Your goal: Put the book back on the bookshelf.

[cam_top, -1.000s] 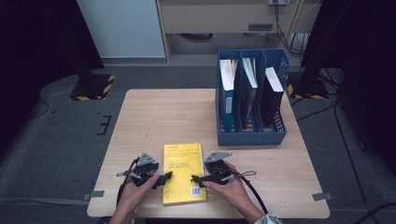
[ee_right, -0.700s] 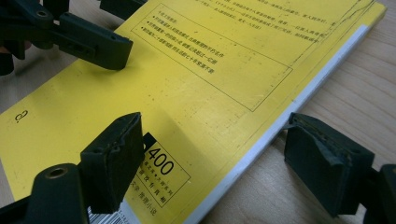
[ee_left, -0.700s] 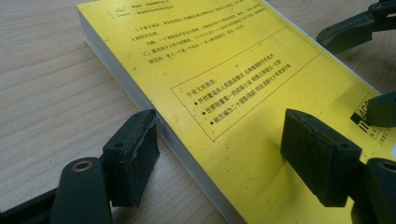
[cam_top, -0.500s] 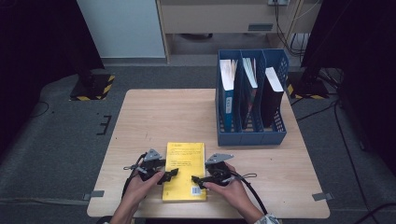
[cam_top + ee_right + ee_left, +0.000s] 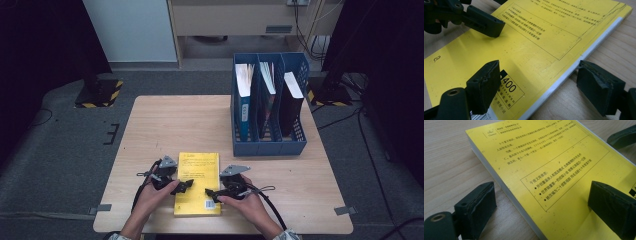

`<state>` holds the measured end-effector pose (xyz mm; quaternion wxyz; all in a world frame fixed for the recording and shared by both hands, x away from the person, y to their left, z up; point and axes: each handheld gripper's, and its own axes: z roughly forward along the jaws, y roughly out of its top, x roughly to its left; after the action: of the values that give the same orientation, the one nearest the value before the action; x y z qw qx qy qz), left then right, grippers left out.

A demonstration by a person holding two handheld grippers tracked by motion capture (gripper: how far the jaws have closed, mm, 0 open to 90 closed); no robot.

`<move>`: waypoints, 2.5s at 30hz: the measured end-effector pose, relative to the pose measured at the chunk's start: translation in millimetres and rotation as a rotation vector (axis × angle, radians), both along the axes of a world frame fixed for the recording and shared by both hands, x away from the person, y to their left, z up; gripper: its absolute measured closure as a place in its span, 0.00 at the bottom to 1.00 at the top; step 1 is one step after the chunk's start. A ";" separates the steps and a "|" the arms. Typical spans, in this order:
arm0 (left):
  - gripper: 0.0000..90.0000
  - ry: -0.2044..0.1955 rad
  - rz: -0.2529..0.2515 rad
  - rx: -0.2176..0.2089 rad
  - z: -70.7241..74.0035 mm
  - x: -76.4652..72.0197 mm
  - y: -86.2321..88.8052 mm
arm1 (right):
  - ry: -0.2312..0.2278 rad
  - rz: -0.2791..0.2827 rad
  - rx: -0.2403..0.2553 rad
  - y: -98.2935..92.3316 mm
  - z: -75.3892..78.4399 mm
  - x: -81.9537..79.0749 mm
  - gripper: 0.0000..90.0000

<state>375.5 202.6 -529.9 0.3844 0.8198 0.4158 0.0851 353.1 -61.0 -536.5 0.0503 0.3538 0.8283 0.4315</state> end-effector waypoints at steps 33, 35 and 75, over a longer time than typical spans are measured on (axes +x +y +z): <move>0.19 -0.011 0.019 -0.088 10.7 1.7 -0.6 | -0.009 0.004 -0.001 1.1 -1.0 -3.6 0.18; 0.21 -0.023 0.015 -0.093 13.3 -0.6 -0.8 | -0.009 0.004 -0.001 1.1 -1.0 -3.6 0.18; 0.58 -0.024 -0.054 -0.068 10.2 0.3 -22.7 | -0.006 0.010 -0.007 2.6 -1.0 -2.9 0.14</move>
<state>375.8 179.9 -519.7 0.4191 0.8162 0.3915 0.0701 350.2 -58.4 -537.5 0.0520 0.3484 0.8314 0.4298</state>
